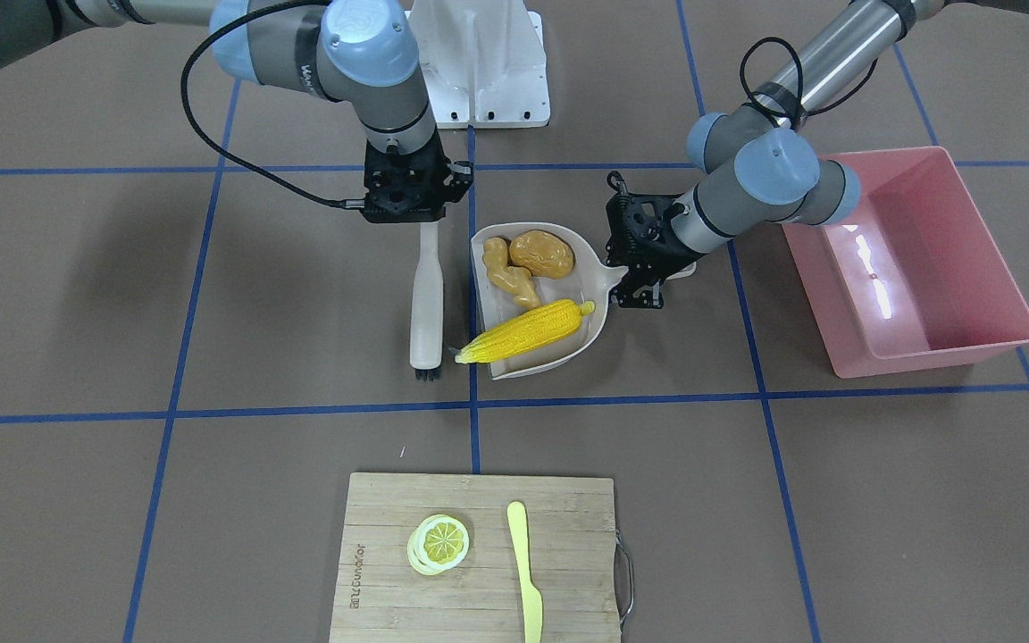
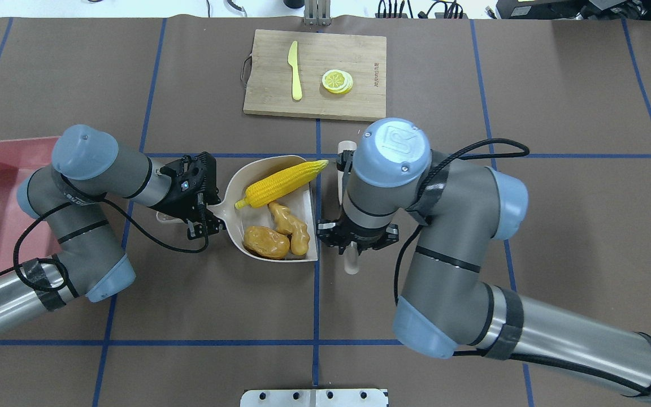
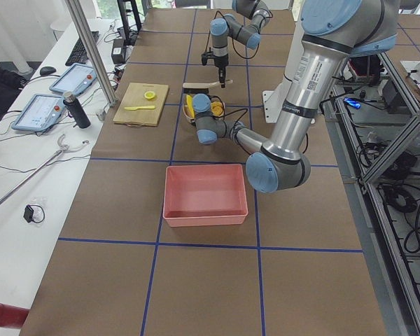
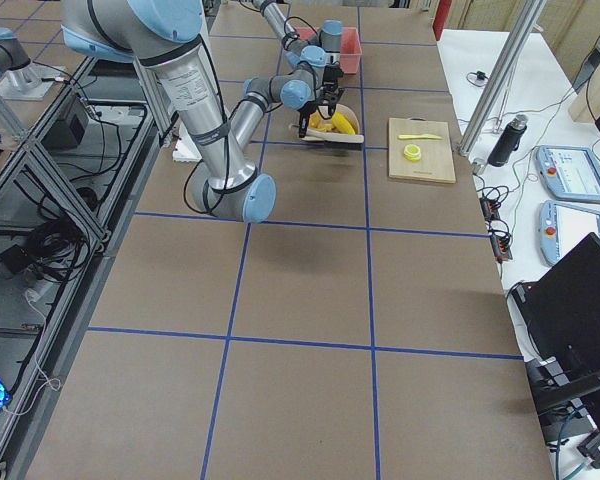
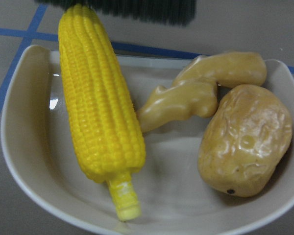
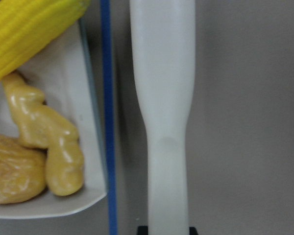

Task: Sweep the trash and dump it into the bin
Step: 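Lift the brush out of the dustpan with the right gripper, then lift the dustpan toward the pink bin with the left gripper while the right withdraws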

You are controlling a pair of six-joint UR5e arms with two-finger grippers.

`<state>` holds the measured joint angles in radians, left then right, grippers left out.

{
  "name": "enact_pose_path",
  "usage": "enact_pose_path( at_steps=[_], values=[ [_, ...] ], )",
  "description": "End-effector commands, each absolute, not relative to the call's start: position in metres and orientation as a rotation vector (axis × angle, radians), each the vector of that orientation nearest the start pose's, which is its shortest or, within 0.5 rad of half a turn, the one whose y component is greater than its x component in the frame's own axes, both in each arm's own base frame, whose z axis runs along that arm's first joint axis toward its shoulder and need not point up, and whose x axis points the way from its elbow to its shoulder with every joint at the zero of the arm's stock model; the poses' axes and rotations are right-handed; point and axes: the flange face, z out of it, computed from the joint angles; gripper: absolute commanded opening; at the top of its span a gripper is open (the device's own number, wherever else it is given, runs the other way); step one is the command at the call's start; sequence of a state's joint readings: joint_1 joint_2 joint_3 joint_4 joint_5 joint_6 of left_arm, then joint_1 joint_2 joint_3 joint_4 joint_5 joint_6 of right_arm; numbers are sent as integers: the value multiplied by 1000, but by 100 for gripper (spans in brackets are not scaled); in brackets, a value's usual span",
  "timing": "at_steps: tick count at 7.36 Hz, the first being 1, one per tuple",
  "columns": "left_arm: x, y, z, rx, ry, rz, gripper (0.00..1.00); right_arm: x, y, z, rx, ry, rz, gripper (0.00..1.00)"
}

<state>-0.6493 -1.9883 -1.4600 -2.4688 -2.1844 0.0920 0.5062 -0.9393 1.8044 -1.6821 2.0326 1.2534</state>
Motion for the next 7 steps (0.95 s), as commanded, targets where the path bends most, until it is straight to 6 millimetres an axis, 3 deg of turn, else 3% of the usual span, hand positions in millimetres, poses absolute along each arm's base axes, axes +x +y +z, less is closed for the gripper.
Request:
enact_pose_path(
  at_steps=[1, 3, 4, 5, 7],
  values=[
    [478, -457, 366, 913, 1035, 1226, 0, -457, -399, 254, -80, -795, 0, 0],
    [478, -457, 366, 914, 1036, 1227, 0, -424, -398, 298, -79, -751, -13, 0],
    [477, -458, 365, 918, 1036, 1226, 0, -398, -403, 343, -80, -701, -29, 0],
    [475, -457, 362, 931, 1041, 1228, 0, -377, -411, 370, -79, -667, -44, 0],
    [454, -452, 328, 1002, 1059, 1219, 0, -333, -417, 420, -102, -635, -8, 0]
  ],
)
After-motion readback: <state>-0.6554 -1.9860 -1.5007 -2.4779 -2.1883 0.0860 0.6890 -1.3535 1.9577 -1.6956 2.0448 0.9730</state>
